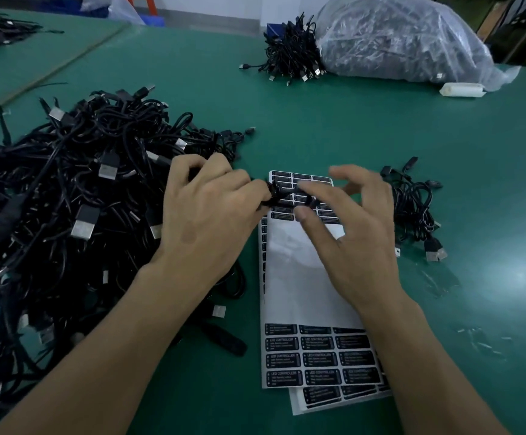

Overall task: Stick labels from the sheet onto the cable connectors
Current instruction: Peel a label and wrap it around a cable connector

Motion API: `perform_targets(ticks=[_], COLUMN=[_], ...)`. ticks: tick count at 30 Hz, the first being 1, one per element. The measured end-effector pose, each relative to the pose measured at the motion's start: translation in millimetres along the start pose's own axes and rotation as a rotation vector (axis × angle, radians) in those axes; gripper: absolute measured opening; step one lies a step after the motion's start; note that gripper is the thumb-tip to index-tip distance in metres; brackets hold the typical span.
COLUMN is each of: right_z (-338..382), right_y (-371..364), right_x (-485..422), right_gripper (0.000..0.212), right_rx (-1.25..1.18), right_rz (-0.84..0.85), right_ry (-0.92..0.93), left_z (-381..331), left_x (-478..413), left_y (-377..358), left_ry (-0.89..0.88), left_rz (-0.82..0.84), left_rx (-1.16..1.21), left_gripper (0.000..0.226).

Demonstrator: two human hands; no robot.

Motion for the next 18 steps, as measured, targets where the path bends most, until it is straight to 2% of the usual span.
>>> perform_targets(ticks=[1,3,6,8,10,13,18], right_z=[-2,-5,-11,-14,-16,-24,-34], right_y=[-1,-5,-17,-21,-13,10,38], right_x=[0,-1,1,2,-1,-6,-5], right_gripper=[0.025,0.015,0.009,0.010,0.015,0.013,0.007], right_rx=[0.015,0.022,0.009,0.014,0.004,-0.049,-0.249], right_rz=[0.009,0.059,0.219,0.245,0.156,-0.075,-0.361], right_ry=[-0.006,-0.038,-0.144,-0.187,-0.213,-0.289,-0.387], left_z=[1,3,5,8,8,12,23], left_x=[1,1,-1,-1,2,9,17], left_y=[-1,-4,-7,-7,-4,3,-18], left_ry=[0.017,0.043,0.068,0.084,0.097,0.157,0.256], left_rz=[-0.003,0.020,0.096,0.113,0.064,0.020,0.419], left_rx=[0.025,0.056,0.007,0.014,0.019,-0.030,-0.114], left_gripper=[0.015,0.014,0.015,0.019,0.017,0.017,0.013])
Point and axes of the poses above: each hand's wrist, its own x-axis away from the middle knuckle, its own y-axis out of the back of the hand, z = x × y, the point moved 8 cm from there along -x, towards the middle knuckle, and after that the axes turned 15 degrees about -y, right-handed, at the moved point
